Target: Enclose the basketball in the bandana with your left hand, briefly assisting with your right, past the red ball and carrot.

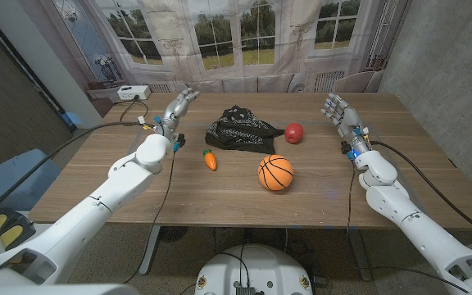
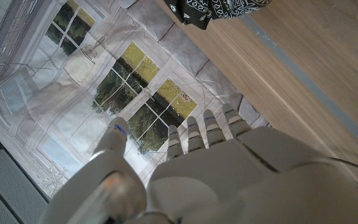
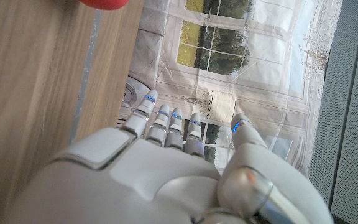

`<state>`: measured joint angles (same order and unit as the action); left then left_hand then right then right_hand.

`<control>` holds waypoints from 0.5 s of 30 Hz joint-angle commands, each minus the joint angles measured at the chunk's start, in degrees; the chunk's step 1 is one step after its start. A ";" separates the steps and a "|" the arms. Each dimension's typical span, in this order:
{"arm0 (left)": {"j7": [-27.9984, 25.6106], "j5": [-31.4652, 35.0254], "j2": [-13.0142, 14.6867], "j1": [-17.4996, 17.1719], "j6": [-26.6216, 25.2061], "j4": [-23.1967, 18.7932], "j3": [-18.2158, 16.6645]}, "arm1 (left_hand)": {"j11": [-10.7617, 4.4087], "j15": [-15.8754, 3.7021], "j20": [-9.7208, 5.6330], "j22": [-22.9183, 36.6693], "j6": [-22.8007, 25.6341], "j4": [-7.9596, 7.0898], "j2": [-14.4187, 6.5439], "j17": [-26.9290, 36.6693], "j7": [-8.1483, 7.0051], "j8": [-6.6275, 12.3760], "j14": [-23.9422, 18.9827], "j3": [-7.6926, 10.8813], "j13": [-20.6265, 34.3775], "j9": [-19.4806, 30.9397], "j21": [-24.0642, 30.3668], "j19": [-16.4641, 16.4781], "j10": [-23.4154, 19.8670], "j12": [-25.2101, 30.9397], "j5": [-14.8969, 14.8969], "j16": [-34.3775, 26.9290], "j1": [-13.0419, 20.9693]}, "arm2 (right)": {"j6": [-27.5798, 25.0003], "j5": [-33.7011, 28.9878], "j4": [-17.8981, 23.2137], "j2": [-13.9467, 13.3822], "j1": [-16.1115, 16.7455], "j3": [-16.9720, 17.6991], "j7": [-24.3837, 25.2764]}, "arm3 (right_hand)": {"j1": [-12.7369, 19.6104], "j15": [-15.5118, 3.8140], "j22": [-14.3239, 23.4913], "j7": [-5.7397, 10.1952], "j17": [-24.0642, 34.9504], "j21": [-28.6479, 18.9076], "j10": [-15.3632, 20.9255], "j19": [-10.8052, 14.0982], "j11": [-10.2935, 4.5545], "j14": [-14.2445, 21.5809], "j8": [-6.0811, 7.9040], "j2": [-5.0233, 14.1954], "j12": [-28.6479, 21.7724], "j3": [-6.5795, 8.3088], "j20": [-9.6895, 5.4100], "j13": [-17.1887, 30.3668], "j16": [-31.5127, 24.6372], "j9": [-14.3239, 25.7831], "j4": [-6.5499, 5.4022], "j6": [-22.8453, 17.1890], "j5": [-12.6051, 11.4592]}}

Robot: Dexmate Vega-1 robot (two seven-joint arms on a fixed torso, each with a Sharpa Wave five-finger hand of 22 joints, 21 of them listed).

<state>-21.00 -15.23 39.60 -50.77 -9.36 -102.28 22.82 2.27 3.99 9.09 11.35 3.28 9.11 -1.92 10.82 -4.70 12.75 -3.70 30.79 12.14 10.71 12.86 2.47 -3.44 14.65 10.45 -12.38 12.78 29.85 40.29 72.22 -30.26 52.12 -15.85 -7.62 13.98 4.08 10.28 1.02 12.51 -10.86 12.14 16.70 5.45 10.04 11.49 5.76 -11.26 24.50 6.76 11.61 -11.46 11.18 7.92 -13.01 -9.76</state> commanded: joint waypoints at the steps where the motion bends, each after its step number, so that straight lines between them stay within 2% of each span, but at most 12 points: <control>1: -1.00 4.30 2.91 2.96 -18.27 -10.53 2.76 | -0.29 0.06 0.63 0.11 0.99 0.33 0.06 0.17 0.32 0.65 -0.93 0.20 0.30 0.18 0.61 0.97 -0.96 0.73 0.18 -0.18 0.95 | 2.86 4.01 -2.49 -0.92 1.83 2.65 -4.90 | 0.38 0.60 0.31 -0.19 0.07 -0.60 0.85 0.26 0.03 0.58 0.26 0.10 -0.58 0.09 0.39 0.29 -0.43 0.12 0.03 -0.56 -0.31; 2: -1.16 4.41 2.83 2.95 -18.18 -10.57 2.78 | -0.24 0.01 0.62 0.12 1.05 0.34 0.06 0.17 0.35 0.66 -0.95 0.21 0.31 0.18 0.65 1.07 -1.02 0.75 0.18 -0.17 1.00 | 3.07 4.24 -2.58 -0.89 1.92 2.85 -5.09 | 0.38 0.62 0.31 -0.18 0.06 -0.62 0.92 0.27 0.11 0.64 0.29 0.11 -0.60 0.08 0.48 0.29 -0.47 0.12 0.02 -0.65 -0.31; 4: 0.76 4.40 4.02 4.57 -22.63 -12.23 3.57 | -0.26 0.07 0.56 0.13 1.02 0.37 0.06 0.18 0.40 0.60 -1.03 0.26 0.34 0.19 0.77 1.38 -1.35 0.87 0.19 -0.17 1.18 | 3.35 4.72 -2.83 -1.14 2.06 3.30 -5.77 | 0.38 0.58 0.31 -0.24 0.06 -0.65 0.97 0.33 0.17 0.70 0.29 0.13 -0.62 0.07 0.54 0.29 -0.50 0.12 0.01 -0.68 -0.31; 5: 0.85 4.35 4.06 4.64 -22.88 -12.31 3.60 | -0.39 0.08 0.60 0.14 1.34 0.40 0.05 0.19 0.58 0.68 -1.04 0.29 0.37 0.20 0.84 1.56 -1.59 0.96 0.19 -0.14 1.32 | 3.36 4.75 -2.86 -1.11 2.06 3.32 -5.87 | 0.38 0.60 0.31 -0.24 0.06 -0.65 1.05 0.31 0.24 0.72 0.29 0.13 -0.65 0.06 0.58 0.29 -0.52 0.11 0.01 -0.69 -0.31; 6: 3.36 4.65 5.56 6.67 -26.94 -13.67 4.95 | -0.27 0.11 0.61 0.16 2.12 0.44 -0.01 0.21 0.80 0.90 -1.04 0.39 0.42 0.21 0.89 1.69 -1.98 1.10 0.21 -0.09 1.63 | 3.73 4.99 -3.27 -1.06 1.98 3.53 -6.30 | 0.38 0.61 0.31 -0.27 0.05 -0.67 1.11 0.34 0.16 0.75 0.34 0.14 -0.67 0.05 0.56 0.29 -0.53 0.11 0.01 -0.83 -0.31; 7: 3.32 6.35 6.17 7.79 -28.92 -14.44 6.39 | -0.56 0.14 0.63 0.18 3.63 0.44 -0.25 0.22 1.40 1.31 -1.09 0.60 0.51 0.24 0.88 1.70 -2.53 1.29 0.24 -0.01 2.21 | 3.90 5.07 -3.35 -0.99 2.04 3.66 -6.31 | 0.39 0.65 0.31 -0.25 0.05 -0.69 1.18 0.36 0.22 0.78 0.36 0.14 -0.70 0.05 0.54 0.29 -0.55 0.11 0.01 -0.91 -0.31; 9: 3.23 6.89 6.18 8.24 -30.06 -14.81 6.83 | -0.60 0.26 0.61 0.20 4.99 0.47 -0.65 0.22 1.76 1.62 -0.67 0.90 0.59 0.25 0.90 1.78 -2.68 1.31 0.29 0.26 2.95 | 4.04 5.11 -3.46 -0.90 2.08 3.78 -6.34 | 0.39 0.69 0.31 -0.26 0.04 -0.70 1.21 0.36 0.19 0.82 0.36 0.15 -0.71 0.04 0.53 0.29 -0.58 0.10 0.01 -0.94 -0.31; 15: 4.89 7.23 6.50 10.61 -33.17 -15.46 7.87 | -1.24 -0.66 -0.10 0.22 4.60 0.65 -1.32 0.19 1.66 1.04 -2.14 1.49 0.70 0.23 1.52 3.43 -3.63 1.58 0.31 -0.13 4.60 | 4.27 6.07 -4.19 -0.69 2.29 4.27 -7.45 | 0.38 0.75 0.31 -0.28 0.03 -0.73 1.32 0.35 0.31 0.99 0.34 0.18 -0.74 -0.02 0.70 0.30 -0.68 0.09 -0.02 -1.00 -0.31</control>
<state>-19.10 -10.26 44.04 -44.85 -31.88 -113.64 27.52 1.15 3.37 8.90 11.34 7.57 9.71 -3.16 10.81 -3.06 14.04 -4.94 31.92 12.67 10.83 14.00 5.37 -6.42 15.90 10.45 -12.38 16.58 33.02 44.54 69.39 -30.99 53.83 -12.89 -12.90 13.97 4.61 10.27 0.81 12.52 -11.24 12.93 17.01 5.83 10.56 11.49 5.76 -11.70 24.50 7.07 11.60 -11.69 11.19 7.92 -13.64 -9.76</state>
